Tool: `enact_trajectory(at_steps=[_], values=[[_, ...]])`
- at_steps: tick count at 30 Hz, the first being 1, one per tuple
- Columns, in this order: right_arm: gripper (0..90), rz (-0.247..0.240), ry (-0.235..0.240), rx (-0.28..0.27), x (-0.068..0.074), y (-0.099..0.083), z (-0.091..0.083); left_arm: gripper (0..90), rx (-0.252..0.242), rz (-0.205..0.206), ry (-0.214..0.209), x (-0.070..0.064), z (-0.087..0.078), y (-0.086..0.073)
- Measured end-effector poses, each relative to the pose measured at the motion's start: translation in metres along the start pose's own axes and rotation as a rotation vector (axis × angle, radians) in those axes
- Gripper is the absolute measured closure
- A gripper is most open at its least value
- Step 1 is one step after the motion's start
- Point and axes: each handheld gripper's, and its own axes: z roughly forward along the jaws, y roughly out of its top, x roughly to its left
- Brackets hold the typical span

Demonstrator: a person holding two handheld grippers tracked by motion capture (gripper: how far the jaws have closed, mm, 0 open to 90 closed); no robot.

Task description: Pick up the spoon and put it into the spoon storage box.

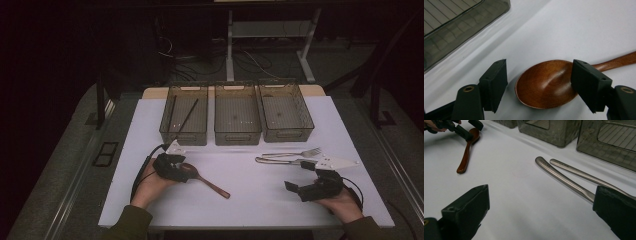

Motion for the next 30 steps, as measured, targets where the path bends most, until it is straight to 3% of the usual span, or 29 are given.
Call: enact_trajectory(at_steps=[8, 16, 30], values=[[0.4, 0.0, 0.0, 0.0, 0.0, 0.0, 0.0, 38.9, -0.006, 0.004, -0.054, 0.003, -0.004, -0.006], [0.4, 0.0, 0.0, 0.0, 0.0, 0.0, 0.0, 45.1, -0.021, 0.002, -0.075, 0.005, -0.007, -0.011], [0.4, 0.0, -0.001, -0.002, 0.0, 0.0, 0.0, 61.6, -0.03, 0.043, -0.054, 0.006, -0.017, -0.019]])
